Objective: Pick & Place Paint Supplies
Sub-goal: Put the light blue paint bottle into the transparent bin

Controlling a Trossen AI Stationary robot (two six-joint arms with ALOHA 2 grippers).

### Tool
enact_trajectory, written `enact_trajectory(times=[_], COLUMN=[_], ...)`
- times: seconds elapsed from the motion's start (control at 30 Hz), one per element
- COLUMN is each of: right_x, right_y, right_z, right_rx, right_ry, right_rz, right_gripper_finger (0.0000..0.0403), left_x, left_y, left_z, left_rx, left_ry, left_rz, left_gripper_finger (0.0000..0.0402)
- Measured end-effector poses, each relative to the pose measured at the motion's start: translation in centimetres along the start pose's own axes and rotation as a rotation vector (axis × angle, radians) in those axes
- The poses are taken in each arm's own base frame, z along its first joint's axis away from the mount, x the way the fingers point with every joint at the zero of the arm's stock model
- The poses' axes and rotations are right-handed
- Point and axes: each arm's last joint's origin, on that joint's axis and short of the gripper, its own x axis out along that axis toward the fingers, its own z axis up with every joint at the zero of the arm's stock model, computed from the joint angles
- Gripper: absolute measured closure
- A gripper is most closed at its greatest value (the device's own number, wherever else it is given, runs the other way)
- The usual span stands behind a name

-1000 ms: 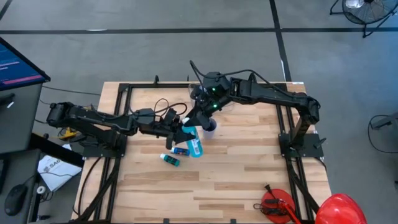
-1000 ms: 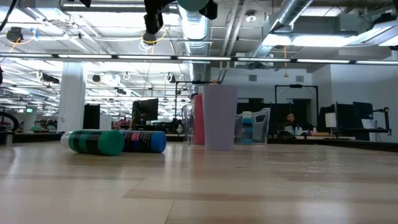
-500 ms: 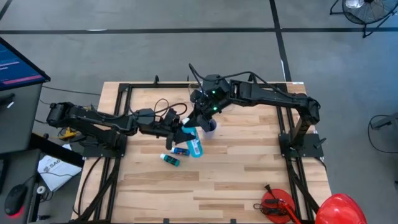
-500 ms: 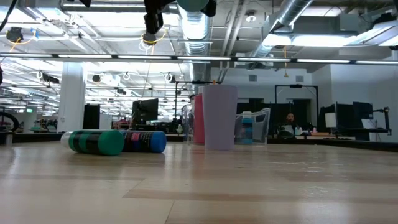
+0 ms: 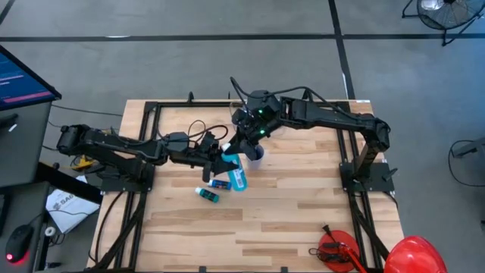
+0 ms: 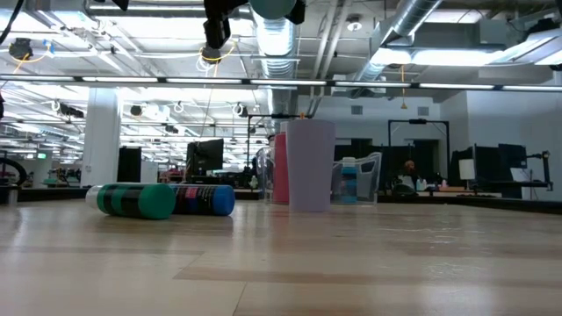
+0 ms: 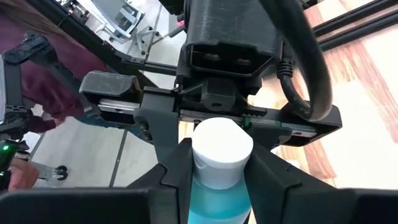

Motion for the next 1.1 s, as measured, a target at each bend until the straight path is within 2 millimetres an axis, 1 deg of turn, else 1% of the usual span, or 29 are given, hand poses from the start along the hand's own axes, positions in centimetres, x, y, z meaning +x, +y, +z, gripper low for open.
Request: enact_trajectory(times=[0.23, 0.53, 0.63, 0.8, 1.1], right_x=[0.0, -0.5, -0.7, -0.7, -0.8], right_y=[0.0, -1.0, -1.3, -1.4, -1.8], right_z=[0.0, 0.4, 0.5, 0.5, 0.2], right_rx=[-0.008, 0.004, 0.007, 0.01, 0.025], right_ry=[-0.001, -0.01, -0.011, -0.009, 0.013], right_rz=[-0.002, -0.02, -0.024, -0.025, -0.055], right_gripper_finger=[0.0296, 0.0296, 0.0296, 0.0296, 0.0296], left_x=[0.0, 0.0, 0.0, 0.0, -0.1], left_y=[0.0, 0.0, 0.0, 0.1, 0.4], left_z=[0.0, 0.0, 0.0, 0.1, -0.1], left_rx=[0.001, 0.003, 0.003, -0.011, -0.05], left_ry=[0.0, -0.003, -0.005, -0.013, -0.011], left_rz=[0.0, 0.003, 0.005, 0.014, 0.075], left_gripper_finger=[0.0248, 0.0239, 0.023, 0.0195, 0.0103])
